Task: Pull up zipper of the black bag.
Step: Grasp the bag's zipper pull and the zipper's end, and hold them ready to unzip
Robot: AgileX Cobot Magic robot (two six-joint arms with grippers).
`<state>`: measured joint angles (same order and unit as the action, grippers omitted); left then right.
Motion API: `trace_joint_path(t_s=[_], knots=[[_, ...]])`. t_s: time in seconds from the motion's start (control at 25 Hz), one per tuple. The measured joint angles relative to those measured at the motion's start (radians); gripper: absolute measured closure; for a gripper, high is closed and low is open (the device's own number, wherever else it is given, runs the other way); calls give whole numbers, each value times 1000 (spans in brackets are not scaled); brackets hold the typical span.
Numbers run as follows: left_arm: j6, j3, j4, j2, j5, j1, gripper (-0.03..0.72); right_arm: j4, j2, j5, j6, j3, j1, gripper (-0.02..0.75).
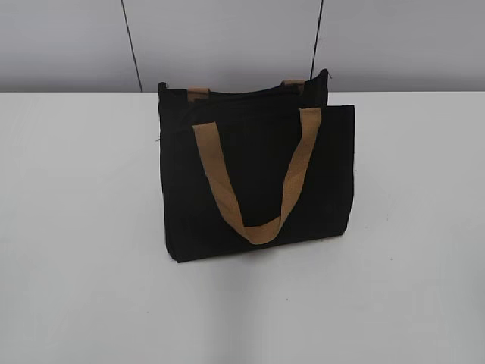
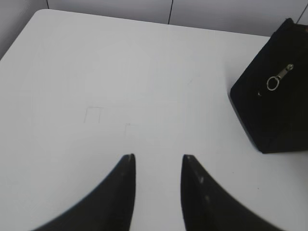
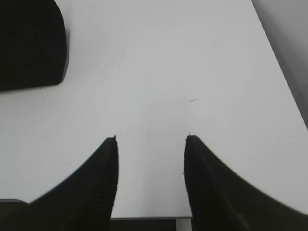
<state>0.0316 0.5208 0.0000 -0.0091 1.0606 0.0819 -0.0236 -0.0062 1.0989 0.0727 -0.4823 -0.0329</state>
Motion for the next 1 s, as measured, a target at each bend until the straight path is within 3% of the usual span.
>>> trace_joint_path(t_s=[0.68, 1.0], knots=[[0, 8, 0, 24, -12, 0, 442, 0, 0, 0, 0, 0, 0, 383], [0, 55, 0, 192, -337, 0, 442, 0, 0, 0, 0, 0, 0, 383]])
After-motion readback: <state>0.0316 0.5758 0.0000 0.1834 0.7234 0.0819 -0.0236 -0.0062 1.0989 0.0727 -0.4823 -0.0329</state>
